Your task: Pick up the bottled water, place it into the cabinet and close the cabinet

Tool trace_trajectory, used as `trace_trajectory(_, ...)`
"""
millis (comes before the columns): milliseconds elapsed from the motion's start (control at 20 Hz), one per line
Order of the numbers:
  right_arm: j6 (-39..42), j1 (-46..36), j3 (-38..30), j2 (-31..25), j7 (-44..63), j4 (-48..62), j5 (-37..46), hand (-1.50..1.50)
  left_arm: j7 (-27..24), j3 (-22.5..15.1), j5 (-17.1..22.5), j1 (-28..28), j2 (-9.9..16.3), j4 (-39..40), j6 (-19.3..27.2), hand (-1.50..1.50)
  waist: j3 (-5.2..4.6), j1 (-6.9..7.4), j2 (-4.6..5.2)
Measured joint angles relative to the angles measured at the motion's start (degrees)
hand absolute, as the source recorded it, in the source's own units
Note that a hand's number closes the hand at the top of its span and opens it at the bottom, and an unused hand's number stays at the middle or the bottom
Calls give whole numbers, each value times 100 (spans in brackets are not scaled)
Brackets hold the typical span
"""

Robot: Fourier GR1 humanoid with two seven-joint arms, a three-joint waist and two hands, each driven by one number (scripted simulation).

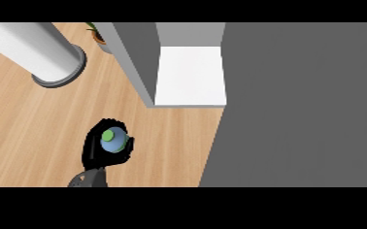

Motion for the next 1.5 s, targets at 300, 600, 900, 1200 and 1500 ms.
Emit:
trace_trajectory(300, -44, 4, 71, -50, 94, -29, 21, -150, 760, -640, 381, 426, -56, -1167, 204, 150, -3, -3, -3)
trace_trajectory(600, -60, -91, 8, -55, 132, -25, 12, -150, 1555, -1489, 861, 884, -75, -2485, 792, 150, -4, -4, -1)
trace_trajectory(900, -119, -30, 50, -116, 71, -48, 30, -150, 2034, -1904, 859, 857, -79, -3336, 1404, 150, -5, -22, 4)
trace_trajectory(1200, -138, 44, 99, -128, -95, -27, 0, -150, 2537, -2569, 837, 527, -80, -3961, 2354, 150, -6, -38, 9)
trace_trajectory(1500, -122, 101, 52, -181, -170, -32, -27, -150, 2982, -2804, 848, -348, -81, -3833, 3115, 150, -6, -65, 16)
